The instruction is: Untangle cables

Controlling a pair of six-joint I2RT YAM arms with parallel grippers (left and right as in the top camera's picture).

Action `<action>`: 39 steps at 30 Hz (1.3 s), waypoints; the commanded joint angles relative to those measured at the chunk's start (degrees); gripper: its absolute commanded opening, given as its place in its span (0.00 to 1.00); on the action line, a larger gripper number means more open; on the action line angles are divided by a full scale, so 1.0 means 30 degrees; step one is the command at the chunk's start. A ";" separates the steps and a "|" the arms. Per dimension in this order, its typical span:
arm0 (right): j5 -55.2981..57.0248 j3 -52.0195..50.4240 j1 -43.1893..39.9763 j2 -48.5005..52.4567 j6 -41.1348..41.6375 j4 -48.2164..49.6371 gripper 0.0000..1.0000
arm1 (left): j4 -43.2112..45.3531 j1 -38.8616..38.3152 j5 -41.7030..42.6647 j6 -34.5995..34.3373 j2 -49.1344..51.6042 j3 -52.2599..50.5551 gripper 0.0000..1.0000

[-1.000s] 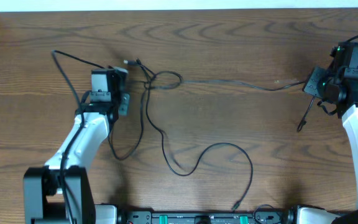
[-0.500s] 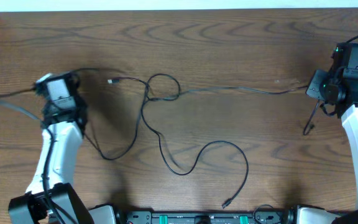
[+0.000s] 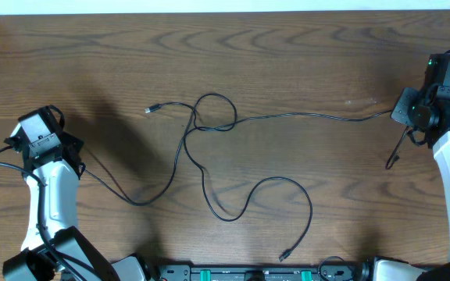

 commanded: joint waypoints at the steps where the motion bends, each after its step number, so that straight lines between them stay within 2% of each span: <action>1: -0.0663 0.0255 -0.0051 0.0095 0.0153 -0.0007 0.01 | 0.0036 0.0015 0.0809 0.0204 -0.0226 0.0029 0.08; 5: -0.0765 0.0255 -0.0051 0.0095 0.0153 -0.0015 0.01 | 0.0015 0.0015 0.0984 0.0204 -0.0219 0.0029 0.09; 6: -0.0831 0.0255 -0.0051 0.0095 0.0153 -0.0015 0.01 | 0.0015 0.0015 0.1260 0.0204 -0.0219 0.0029 0.17; 10: -0.1107 0.0255 -0.0051 0.0095 0.0153 0.0000 0.01 | 0.0015 0.0015 0.2237 0.0299 -0.0219 0.0029 0.72; 12: -0.1151 0.0255 -0.0051 0.0095 0.0153 0.0000 0.01 | 0.0015 0.0015 0.2586 0.0576 -0.0219 0.0029 0.91; 13: -0.1158 0.0255 -0.0051 0.0095 0.0153 -0.0007 0.01 | -0.0044 0.0015 0.2608 0.0641 -0.0219 0.0029 0.96; 19: -0.1158 0.0255 -0.0051 0.0095 0.0153 -0.0007 0.01 | -0.0415 0.0015 0.3242 0.1180 -0.0226 0.0029 0.98; 25: -0.1166 0.0255 -0.0051 0.0095 0.0160 0.0007 0.01 | -0.0481 -0.0313 0.7883 0.5697 -0.0226 0.0029 0.99; 28: -0.1173 0.0255 -0.0051 0.0095 0.0160 0.0007 0.01 | -0.0539 -0.1093 1.0506 0.8641 -0.0219 0.0029 0.99; 32: -0.1253 0.0255 -0.0051 0.0095 0.0160 0.0000 0.01 | -0.0539 -0.2608 1.2743 1.1147 -0.0211 0.0029 0.99; 34: -0.1413 0.0255 -0.0051 0.0095 0.0160 0.0007 0.01 | -0.0561 -0.3497 1.3136 1.1868 -0.0197 0.0029 0.99; 39: -0.1596 0.0255 -0.0051 0.0095 0.0160 0.0007 0.01 | -0.0554 -0.5697 1.3172 1.1963 -0.0168 0.0029 0.99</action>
